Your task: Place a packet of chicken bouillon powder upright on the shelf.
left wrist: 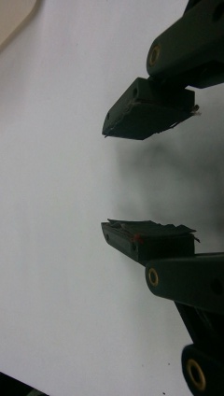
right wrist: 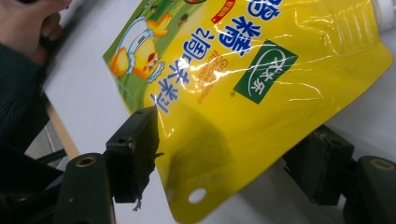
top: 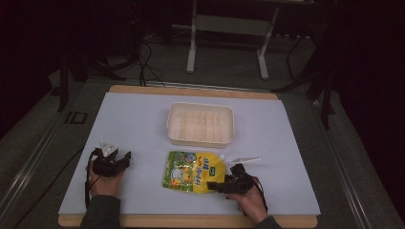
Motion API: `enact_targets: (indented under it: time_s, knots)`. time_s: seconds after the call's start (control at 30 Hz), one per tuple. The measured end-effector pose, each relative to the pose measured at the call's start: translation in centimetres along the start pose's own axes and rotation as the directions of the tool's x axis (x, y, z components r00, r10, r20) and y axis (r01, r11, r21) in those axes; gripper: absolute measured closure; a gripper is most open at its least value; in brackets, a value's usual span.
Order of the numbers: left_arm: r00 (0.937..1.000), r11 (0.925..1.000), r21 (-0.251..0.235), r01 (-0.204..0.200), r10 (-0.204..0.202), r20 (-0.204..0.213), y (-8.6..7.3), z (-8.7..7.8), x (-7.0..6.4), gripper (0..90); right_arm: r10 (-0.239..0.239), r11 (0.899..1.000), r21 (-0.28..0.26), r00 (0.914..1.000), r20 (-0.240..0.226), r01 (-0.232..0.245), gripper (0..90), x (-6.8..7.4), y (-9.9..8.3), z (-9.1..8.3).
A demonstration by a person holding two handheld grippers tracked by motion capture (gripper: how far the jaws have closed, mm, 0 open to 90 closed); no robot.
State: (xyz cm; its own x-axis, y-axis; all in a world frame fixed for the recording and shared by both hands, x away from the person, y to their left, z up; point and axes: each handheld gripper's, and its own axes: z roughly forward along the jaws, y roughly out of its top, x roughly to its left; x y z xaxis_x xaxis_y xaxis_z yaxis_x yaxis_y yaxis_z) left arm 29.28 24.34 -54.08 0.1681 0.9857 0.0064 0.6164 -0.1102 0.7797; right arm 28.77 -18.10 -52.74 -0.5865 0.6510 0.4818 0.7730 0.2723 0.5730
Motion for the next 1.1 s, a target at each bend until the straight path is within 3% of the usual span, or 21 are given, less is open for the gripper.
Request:
enact_targets:
  time_s: [0.07, 0.3, 0.4, 0.57, 0.63, 0.87, 1.1]
  knots:
    - [1.0, 1.0, 0.0, 0.001, -0.001, -0.001, 0.0, 0.0, 0.0, 46.7, 0.01, 1.0, 0.009, 0.9999, 0.0, -0.01, 37.4, -0.1, 0.4, 0.4]
    - [1.0, 1.0, -0.002, 0.002, -0.002, 0.002, 0.0, 0.0, 0.0, 46.6, 0.053, 0.998, -0.037, 0.9983, -0.024, -0.054, 52.4, 0.0, 1.1, 1.3]
    - [1.0, 1.0, -0.001, 0.002, -0.002, 0.004, 0.0, 0.0, 0.0, 46.6, 0.063, 0.996, -0.066, 0.9972, -0.041, -0.066, 64.5, 0.2, 1.4, 1.0]
    - [1.0, 1.0, -0.001, 0.0, 0.0, 0.004, 0.0, 0.0, 0.0, 46.6, 0.055, 0.993, -0.102, 0.9945, -0.089, -0.064, 73.9, 0.5, 1.7, 0.1]
    - [1.0, 1.0, -0.003, 0.001, -0.001, 0.002, 0.0, -0.1, 0.0, 46.6, 0.021, 0.991, -0.128, 0.9929, -0.117, -0.036, 78.2, 1.1, 2.0, -0.7]
    - [1.0, 1.0, -0.002, 0.0, 0.0, 0.001, 0.0, -0.1, 0.0, 46.6, -0.052, 0.986, -0.162, 0.9899, -0.132, 0.03, 87.2, 2.0, 2.8, -2.0]
    - [1.0, 1.0, -0.007, 0.001, -0.001, 0.003, 0.0, -0.1, 0.0, 46.6, -0.12, 0.981, -0.17, 0.9849, -0.124, 0.098, 88.4, 2.8, 3.4, -2.7]
